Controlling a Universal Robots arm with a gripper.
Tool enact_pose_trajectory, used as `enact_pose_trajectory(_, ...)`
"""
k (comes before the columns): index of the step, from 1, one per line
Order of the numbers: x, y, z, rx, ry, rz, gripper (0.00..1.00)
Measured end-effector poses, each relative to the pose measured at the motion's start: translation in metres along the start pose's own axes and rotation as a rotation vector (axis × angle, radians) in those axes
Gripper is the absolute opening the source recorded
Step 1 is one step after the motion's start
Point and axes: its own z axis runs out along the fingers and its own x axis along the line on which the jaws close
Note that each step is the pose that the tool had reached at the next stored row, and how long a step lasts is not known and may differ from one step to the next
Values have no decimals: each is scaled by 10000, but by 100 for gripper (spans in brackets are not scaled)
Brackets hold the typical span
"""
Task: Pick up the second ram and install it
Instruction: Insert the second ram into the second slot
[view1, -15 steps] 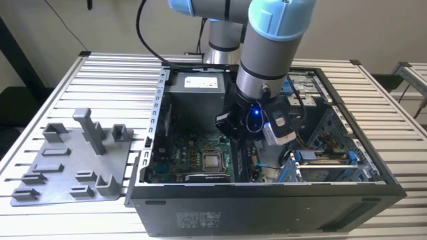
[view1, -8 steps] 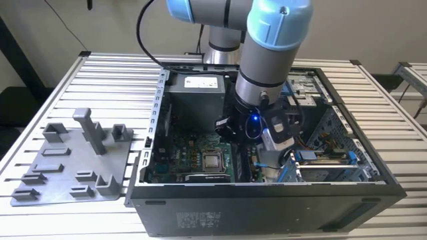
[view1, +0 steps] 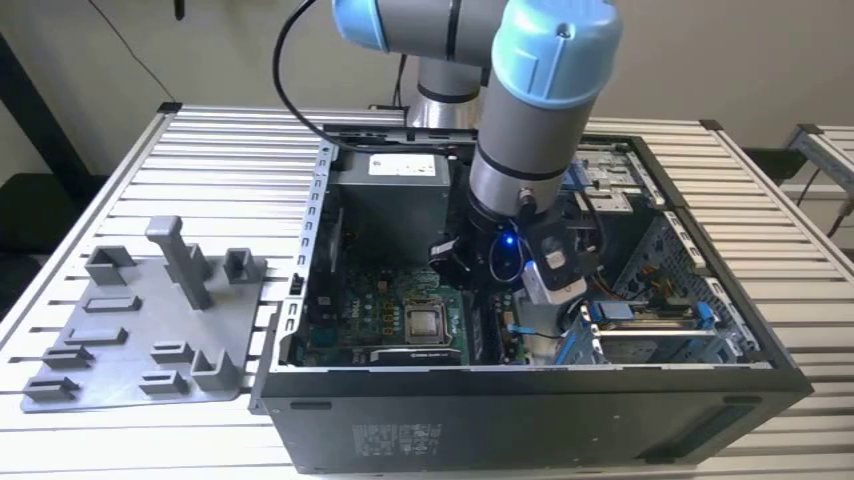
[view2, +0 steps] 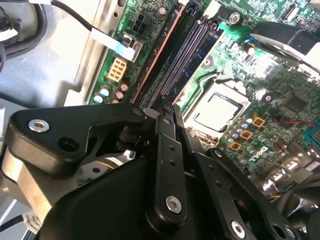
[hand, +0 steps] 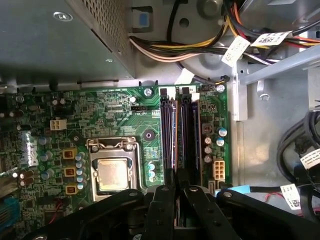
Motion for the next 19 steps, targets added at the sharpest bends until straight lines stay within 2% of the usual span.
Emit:
enact_pose_trajectory(12, 1, 1, 3, 4, 0, -91, 14)
enact_pose_trajectory(19, 0, 1, 2, 1, -118, -455, 14)
